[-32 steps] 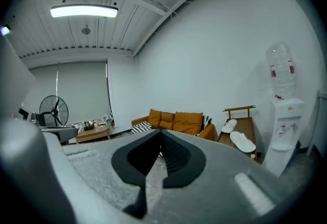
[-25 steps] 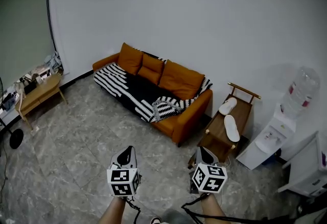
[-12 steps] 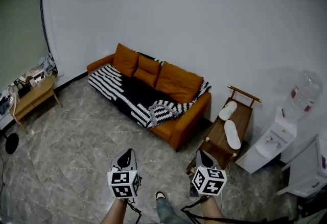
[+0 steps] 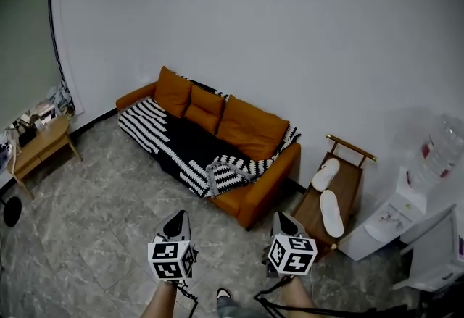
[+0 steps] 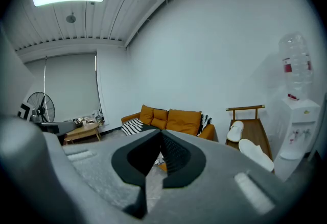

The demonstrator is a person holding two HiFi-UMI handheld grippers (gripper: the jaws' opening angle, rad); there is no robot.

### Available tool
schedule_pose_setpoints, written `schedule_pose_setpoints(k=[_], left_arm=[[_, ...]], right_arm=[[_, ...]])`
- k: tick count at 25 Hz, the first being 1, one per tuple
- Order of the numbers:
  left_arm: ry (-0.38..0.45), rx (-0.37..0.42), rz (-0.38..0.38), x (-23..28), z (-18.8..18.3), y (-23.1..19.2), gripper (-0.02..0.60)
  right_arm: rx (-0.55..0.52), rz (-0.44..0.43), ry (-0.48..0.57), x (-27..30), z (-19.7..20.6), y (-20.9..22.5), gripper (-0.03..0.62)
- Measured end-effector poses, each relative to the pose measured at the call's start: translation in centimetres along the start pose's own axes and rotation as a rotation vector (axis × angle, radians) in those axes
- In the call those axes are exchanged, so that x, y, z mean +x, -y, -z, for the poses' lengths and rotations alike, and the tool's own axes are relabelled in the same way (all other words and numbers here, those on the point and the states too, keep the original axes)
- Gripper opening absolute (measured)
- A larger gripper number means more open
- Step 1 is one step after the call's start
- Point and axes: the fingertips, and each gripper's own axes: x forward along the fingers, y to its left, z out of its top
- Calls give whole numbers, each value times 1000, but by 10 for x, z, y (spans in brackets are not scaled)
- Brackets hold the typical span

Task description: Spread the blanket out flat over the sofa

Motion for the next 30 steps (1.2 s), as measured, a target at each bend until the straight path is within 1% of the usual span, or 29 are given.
schedule_pose_setpoints(k=[3, 7, 14, 17, 21, 26, 30], left_arm=[[-9, -1, 12, 35, -5, -1, -2], [-21, -4, 3, 76, -10, -6, -2], [-36, 2, -4, 133, -20, -13, -2], [-44, -1, -1, 148, -21, -17, -2], [-62, 14, -21, 162, -20, -27, -2], [-82, 0, -27, 184, -19, -39, -2], [-70, 4, -11, 213, -26, -44, -2]], right_arm=[[0, -6, -7, 34, -13, 10, 5], [2, -12, -15, 73, -26, 24, 5], [4, -21, -22, 132, -43, 44, 5], [2, -23, -28, 149, -46, 50, 5], [4, -22, -41, 163, -45, 53, 5], [4, 10, -48, 176, -49, 64, 5], [5, 43, -43, 194, -53, 76, 5]])
